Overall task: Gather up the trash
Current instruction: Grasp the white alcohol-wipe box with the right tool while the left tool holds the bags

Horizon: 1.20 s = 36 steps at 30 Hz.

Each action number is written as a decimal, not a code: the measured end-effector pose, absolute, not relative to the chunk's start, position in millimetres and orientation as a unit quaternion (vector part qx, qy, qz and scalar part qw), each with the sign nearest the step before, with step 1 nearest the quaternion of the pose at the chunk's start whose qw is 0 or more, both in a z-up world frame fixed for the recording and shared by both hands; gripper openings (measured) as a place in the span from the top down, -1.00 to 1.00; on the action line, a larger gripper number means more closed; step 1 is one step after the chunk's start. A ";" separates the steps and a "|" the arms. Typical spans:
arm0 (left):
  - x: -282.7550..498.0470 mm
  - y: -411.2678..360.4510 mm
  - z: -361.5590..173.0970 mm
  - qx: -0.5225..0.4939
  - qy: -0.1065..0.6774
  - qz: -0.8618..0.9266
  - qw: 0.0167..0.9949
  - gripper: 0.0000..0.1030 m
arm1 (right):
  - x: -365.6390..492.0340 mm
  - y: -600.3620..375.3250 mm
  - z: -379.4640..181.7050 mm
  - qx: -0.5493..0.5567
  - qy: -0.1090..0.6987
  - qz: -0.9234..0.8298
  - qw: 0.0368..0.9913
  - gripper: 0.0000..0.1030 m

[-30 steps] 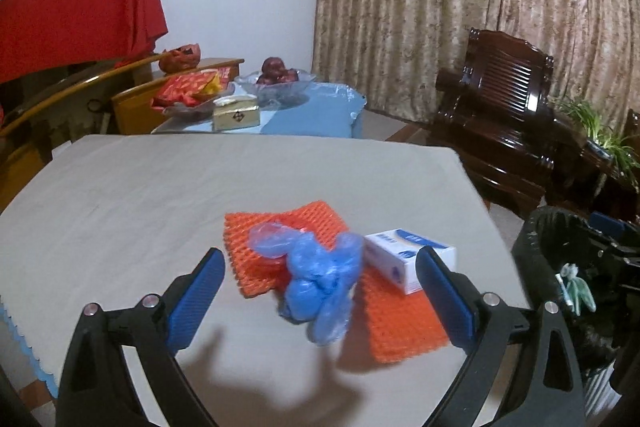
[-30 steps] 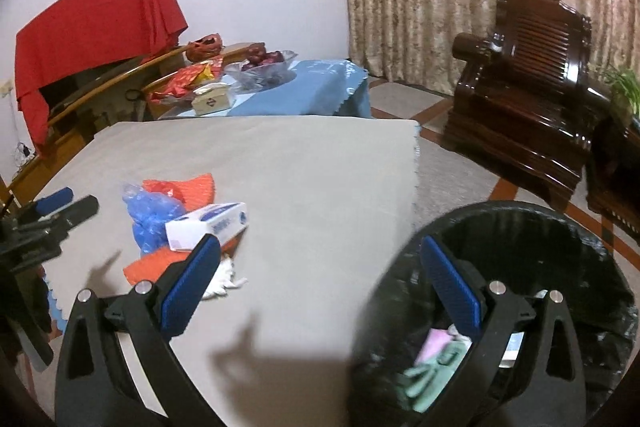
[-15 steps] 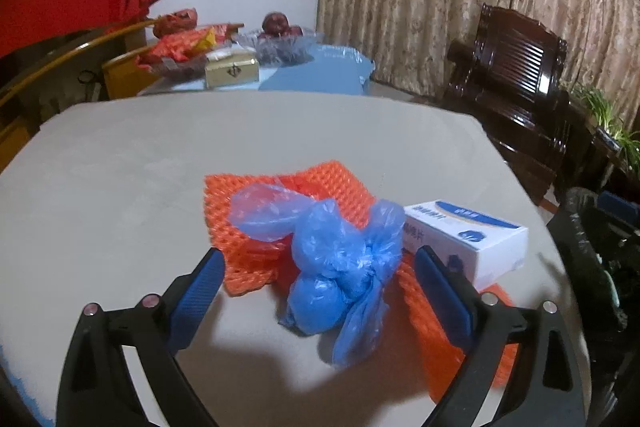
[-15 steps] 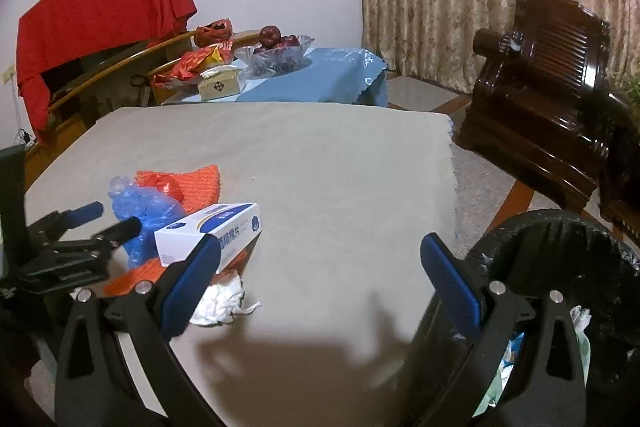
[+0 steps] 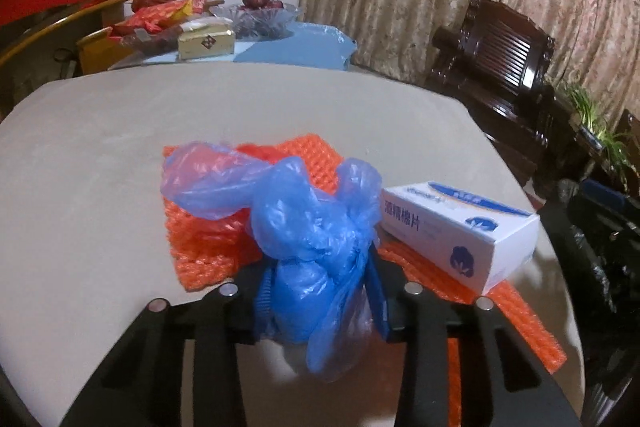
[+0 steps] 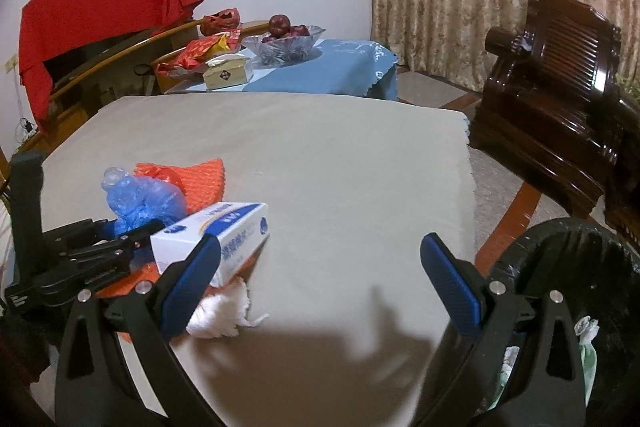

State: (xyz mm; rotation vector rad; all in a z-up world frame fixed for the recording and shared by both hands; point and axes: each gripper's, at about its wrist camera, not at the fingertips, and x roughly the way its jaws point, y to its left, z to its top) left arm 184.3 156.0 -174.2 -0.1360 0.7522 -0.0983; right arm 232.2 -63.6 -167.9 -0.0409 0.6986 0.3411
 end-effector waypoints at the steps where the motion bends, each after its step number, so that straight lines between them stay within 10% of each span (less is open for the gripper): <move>1: 184.3 158.4 -170.2 -0.068 0.362 -0.048 0.928 0.24 | 232.9 -61.4 -167.4 -0.020 0.340 0.169 0.925 -0.89; 26: 155.7 210.1 -133.9 -0.081 0.326 0.016 0.942 0.24 | 253.0 22.9 -193.3 -0.049 0.363 0.191 0.911 -0.86; 36: 154.9 208.1 -134.0 -0.084 0.328 0.008 0.941 0.24 | 254.7 25.5 -200.9 -0.049 0.395 0.204 0.894 -0.14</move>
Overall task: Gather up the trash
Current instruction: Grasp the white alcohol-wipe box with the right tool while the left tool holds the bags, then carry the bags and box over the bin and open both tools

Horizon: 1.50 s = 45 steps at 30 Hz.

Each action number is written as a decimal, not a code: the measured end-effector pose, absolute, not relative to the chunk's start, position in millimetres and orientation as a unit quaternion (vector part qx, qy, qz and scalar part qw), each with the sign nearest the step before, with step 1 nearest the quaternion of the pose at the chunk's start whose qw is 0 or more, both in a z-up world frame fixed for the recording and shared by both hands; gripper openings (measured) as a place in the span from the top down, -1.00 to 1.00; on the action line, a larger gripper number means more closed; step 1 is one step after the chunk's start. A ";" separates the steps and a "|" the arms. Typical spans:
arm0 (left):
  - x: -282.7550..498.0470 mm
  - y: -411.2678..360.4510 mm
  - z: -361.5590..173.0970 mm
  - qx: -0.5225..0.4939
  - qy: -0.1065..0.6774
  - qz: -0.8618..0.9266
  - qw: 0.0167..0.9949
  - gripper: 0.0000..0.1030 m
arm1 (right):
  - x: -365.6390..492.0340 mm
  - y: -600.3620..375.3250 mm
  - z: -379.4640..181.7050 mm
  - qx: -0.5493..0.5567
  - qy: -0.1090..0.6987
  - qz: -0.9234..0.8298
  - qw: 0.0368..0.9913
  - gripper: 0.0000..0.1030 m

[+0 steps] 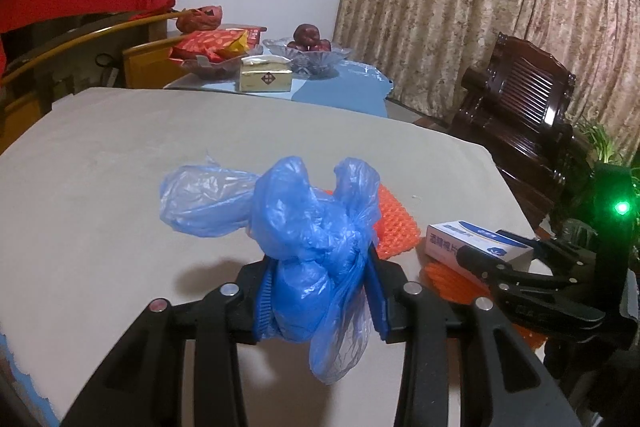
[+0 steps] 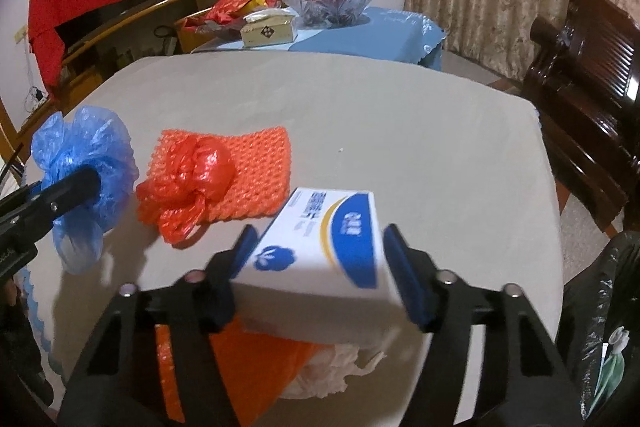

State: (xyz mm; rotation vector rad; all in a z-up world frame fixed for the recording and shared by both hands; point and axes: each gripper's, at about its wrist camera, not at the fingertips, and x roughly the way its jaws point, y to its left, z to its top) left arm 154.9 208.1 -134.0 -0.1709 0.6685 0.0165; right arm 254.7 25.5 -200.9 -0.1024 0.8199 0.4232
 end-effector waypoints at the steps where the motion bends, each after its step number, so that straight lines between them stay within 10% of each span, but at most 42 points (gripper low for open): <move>1: 153.5 207.7 -134.1 -0.084 0.327 0.008 0.941 0.24 | 255.5 25.1 -200.7 -0.048 0.397 0.206 0.893 -0.13; 45: 137.8 98.0 -68.6 -0.047 0.280 -0.083 0.955 0.24 | 177.5 -91.5 -82.2 0.015 0.262 0.181 0.948 -0.05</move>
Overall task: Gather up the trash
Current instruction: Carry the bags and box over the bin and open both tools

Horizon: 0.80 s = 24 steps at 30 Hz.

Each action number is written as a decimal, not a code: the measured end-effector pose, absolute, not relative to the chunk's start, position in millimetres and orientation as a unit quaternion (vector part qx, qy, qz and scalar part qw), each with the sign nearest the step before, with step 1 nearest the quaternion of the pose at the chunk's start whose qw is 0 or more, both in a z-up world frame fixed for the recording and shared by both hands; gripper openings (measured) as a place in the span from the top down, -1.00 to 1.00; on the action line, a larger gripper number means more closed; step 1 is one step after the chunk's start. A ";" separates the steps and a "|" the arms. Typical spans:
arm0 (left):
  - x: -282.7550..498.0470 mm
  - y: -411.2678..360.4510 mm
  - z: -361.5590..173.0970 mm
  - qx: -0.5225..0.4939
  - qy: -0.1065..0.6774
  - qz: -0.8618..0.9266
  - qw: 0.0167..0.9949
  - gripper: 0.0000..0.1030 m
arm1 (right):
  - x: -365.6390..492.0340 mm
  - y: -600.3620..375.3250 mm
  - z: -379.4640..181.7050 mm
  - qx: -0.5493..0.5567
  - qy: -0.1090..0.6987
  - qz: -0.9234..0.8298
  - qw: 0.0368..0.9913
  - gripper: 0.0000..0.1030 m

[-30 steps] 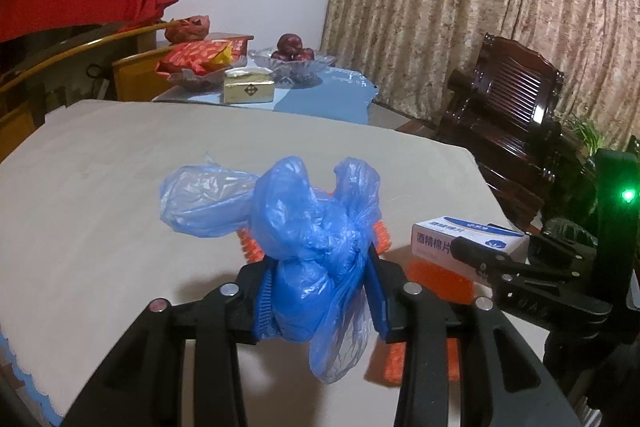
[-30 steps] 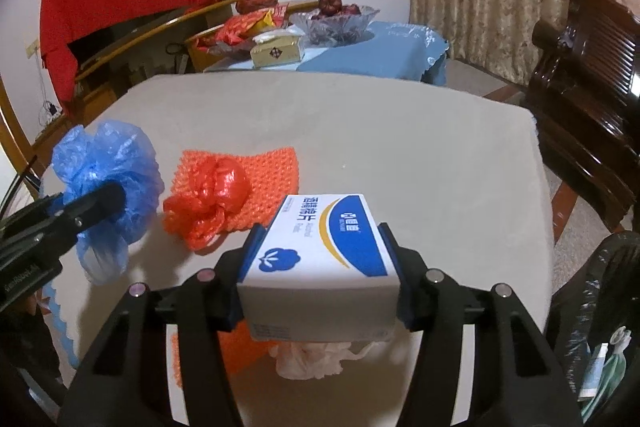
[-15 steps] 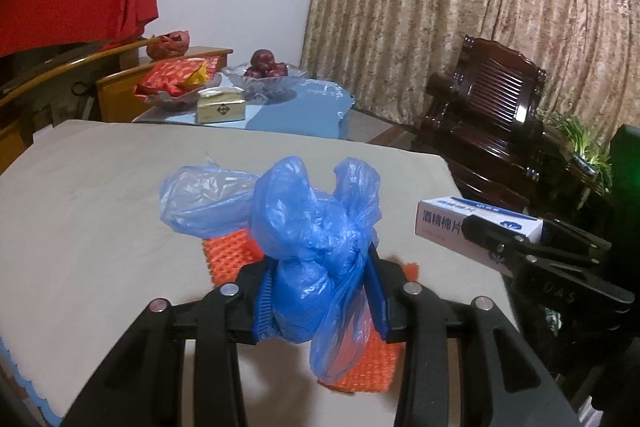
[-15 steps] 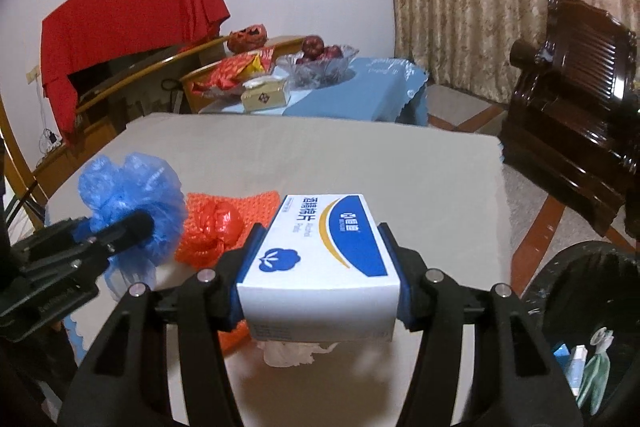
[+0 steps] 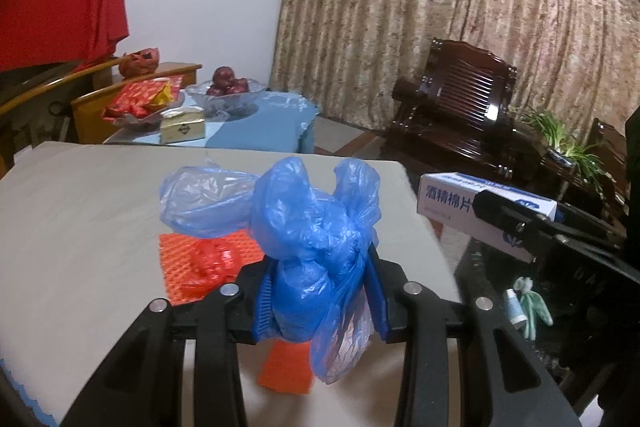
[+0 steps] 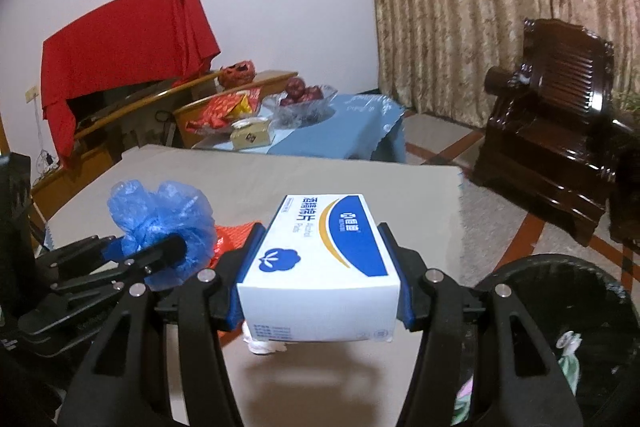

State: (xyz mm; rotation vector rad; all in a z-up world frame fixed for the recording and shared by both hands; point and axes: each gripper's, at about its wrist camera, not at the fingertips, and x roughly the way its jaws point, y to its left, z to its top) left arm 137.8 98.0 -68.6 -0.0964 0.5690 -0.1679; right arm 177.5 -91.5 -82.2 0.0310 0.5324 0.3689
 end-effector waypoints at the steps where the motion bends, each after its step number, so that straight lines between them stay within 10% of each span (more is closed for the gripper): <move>1: 137.0 93.5 -67.1 -0.046 0.279 -0.086 0.955 0.24 | 173.9 -98.5 -79.1 0.017 0.257 0.177 0.950 -0.05; 24: 129.4 -46.4 -52.2 -0.010 0.263 -0.214 0.941 0.24 | 109.3 -250.2 -70.6 0.045 0.223 0.036 0.973 -0.05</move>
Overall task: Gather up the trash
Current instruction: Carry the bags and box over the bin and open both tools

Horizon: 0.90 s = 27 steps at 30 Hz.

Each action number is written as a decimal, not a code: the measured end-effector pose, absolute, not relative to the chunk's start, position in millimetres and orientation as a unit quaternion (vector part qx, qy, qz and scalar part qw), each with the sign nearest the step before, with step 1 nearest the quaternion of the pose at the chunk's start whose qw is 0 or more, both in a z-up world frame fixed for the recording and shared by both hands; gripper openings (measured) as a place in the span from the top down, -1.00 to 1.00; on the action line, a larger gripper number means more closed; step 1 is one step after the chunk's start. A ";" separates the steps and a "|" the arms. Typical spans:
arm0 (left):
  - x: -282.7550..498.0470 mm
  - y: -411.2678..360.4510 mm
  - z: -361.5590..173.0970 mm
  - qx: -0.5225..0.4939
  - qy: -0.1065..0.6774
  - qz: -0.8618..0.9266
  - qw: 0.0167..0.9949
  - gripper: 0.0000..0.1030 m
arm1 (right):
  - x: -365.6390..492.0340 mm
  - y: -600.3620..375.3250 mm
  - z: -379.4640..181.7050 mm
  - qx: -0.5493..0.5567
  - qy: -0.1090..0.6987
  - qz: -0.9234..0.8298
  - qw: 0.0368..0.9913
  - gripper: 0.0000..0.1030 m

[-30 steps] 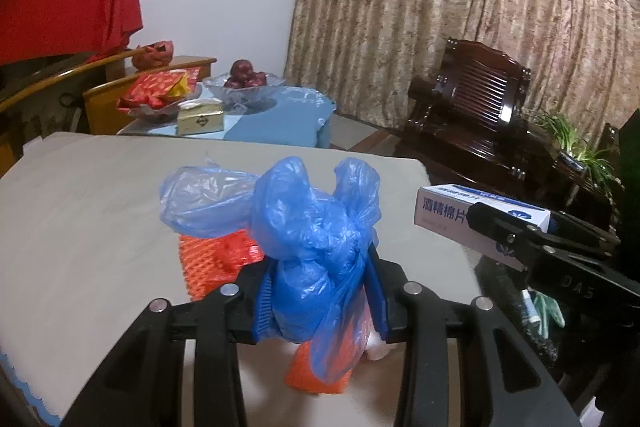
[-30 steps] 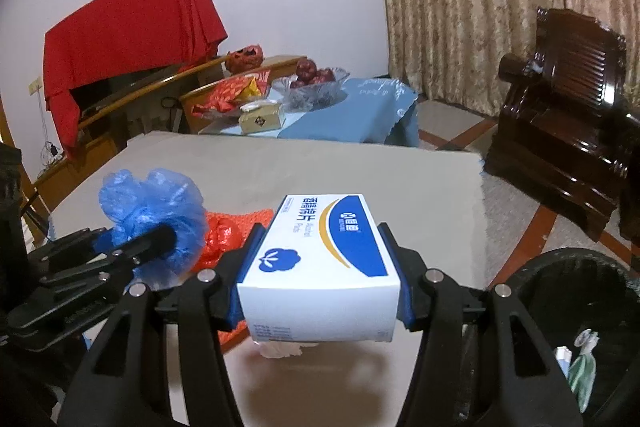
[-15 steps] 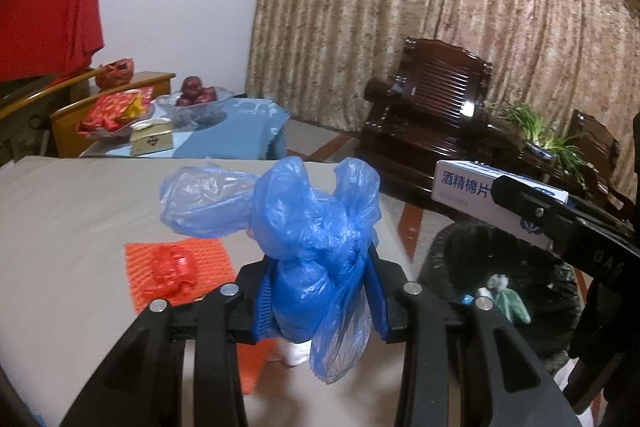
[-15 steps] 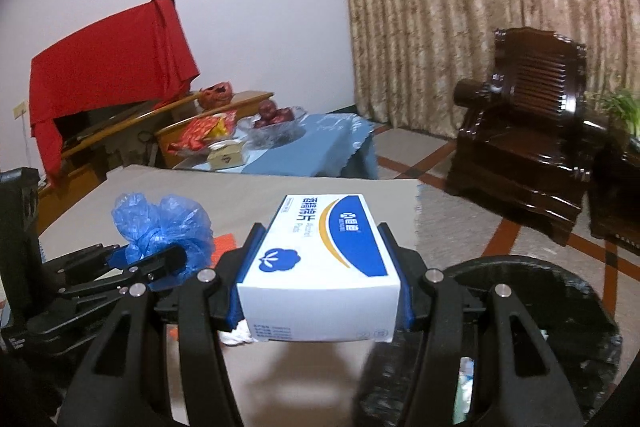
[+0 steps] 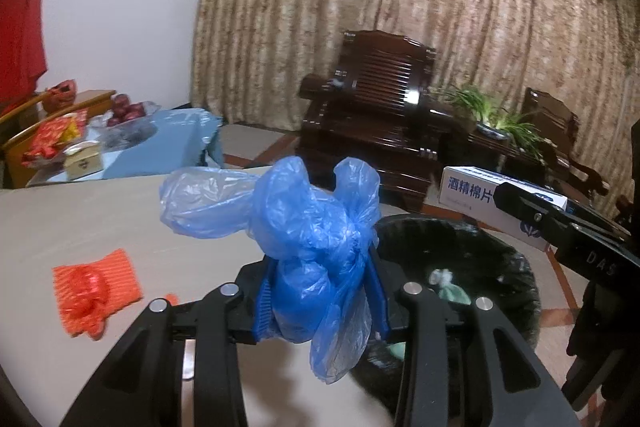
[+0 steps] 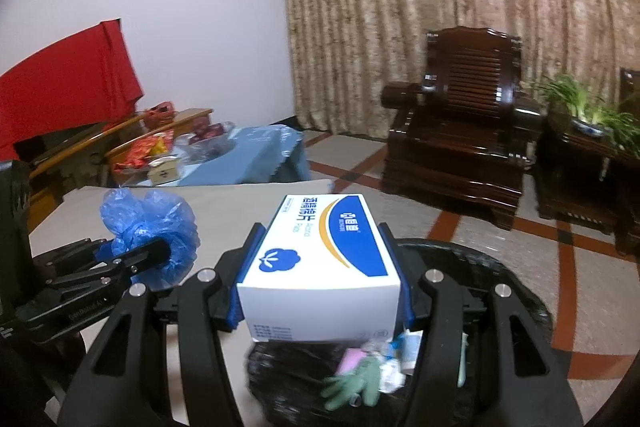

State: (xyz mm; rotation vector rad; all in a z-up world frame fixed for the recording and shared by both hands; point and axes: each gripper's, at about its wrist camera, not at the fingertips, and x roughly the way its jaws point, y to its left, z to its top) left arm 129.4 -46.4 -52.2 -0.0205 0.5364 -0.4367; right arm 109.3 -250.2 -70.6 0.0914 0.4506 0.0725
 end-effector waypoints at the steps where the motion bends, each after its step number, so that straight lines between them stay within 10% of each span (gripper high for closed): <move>1: 129.0 -52.8 -53.4 -0.010 0.263 -0.220 0.939 0.24 | 107.8 -256.1 -71.9 0.045 0.224 0.030 0.973 -0.05; 27: 152.0 -176.5 -83.4 0.030 0.288 -0.305 0.907 0.21 | 94.2 -355.3 -124.2 0.061 0.265 -0.064 0.960 -0.06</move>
